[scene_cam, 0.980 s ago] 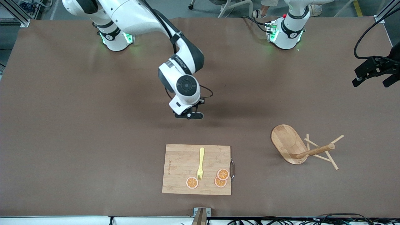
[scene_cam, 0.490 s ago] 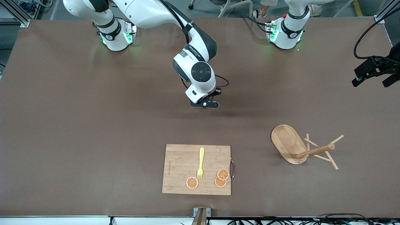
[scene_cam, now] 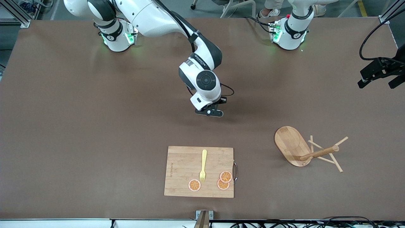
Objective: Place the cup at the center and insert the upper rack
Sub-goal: 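Carry the teal mug toward the table middle with the right gripper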
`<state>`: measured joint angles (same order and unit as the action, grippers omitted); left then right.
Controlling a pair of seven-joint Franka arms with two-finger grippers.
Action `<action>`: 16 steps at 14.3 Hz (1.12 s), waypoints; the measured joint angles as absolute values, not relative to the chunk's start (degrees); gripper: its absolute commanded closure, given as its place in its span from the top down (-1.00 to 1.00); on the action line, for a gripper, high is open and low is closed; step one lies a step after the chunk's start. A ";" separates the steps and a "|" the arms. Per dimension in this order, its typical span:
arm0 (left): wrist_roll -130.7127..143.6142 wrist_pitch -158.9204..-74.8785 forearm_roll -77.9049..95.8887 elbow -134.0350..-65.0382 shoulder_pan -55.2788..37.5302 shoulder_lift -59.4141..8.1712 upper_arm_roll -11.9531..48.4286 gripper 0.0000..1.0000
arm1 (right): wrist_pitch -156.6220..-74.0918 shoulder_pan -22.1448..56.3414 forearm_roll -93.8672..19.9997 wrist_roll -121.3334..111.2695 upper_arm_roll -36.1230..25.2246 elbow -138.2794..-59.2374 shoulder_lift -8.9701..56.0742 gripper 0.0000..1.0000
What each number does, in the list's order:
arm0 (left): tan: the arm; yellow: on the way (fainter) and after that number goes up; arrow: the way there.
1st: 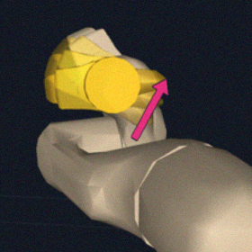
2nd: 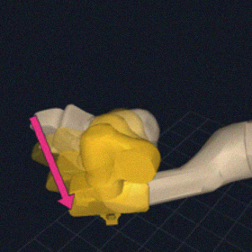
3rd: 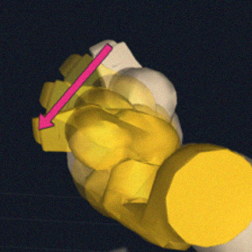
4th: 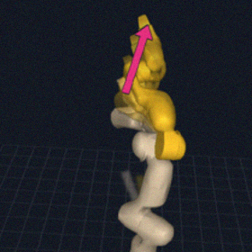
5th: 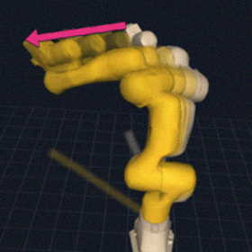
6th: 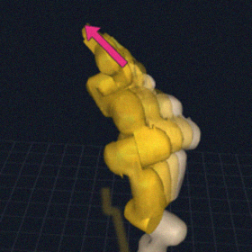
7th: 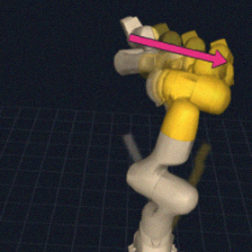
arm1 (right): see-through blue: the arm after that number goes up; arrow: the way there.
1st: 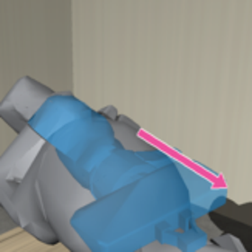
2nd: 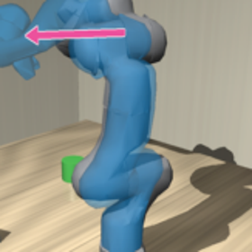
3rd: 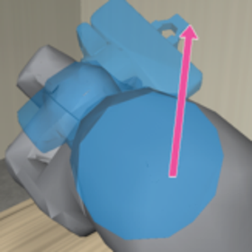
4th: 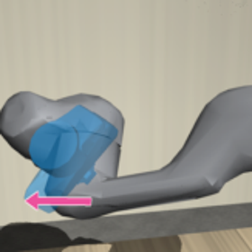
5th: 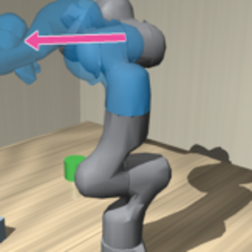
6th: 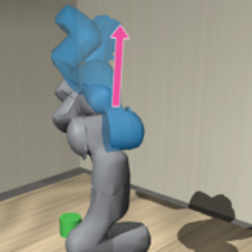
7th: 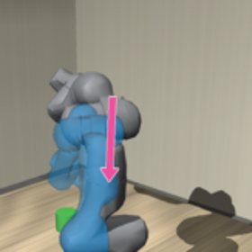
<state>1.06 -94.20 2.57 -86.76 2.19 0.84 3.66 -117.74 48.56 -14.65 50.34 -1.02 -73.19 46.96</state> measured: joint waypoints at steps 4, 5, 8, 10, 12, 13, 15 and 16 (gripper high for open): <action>1.14 -96.29 2.64 -86.99 2.18 -0.03 3.71 1.00 | -117.71 48.49 -14.66 50.48 -1.17 -73.18 47.25 -0.39; 1.18 -96.89 2.65 -87.00 2.12 -0.33 3.81 1.00 | -117.75 48.43 -14.66 50.55 -1.24 -73.18 47.28 -0.15; 2.72 -97.29 2.67 -87.02 1.74 -0.81 4.27 1.00 | -118.20 48.49 -14.66 50.67 -1.21 -73.18 47.40 0.99; 4.74 -97.24 2.82 -87.20 1.48 -0.90 4.64 1.00 | -118.41 48.52 -14.66 50.68 -1.22 -73.06 47.41 1.00; 7.17 -97.11 3.08 -87.45 0.86 -0.95 5.47 1.00 | -118.33 48.48 -14.66 50.74 -1.28 -72.37 47.30 1.00; 8.41 -97.07 3.10 -87.55 0.09 -1.00 5.75 1.00 | -117.52 48.44 -14.66 50.79 -1.39 -71.86 46.96 1.00; 10.74 -96.97 3.11 -87.74 -1.63 -1.15 5.91 1.00 | -113.71 48.20 -14.66 50.89 -1.98 -70.52 45.99 1.00; 11.77 -96.88 3.11 -87.81 -2.23 -1.22 5.94 1.00 | -111.37 47.73 -14.66 50.96 -2.61 -69.38 45.22 1.00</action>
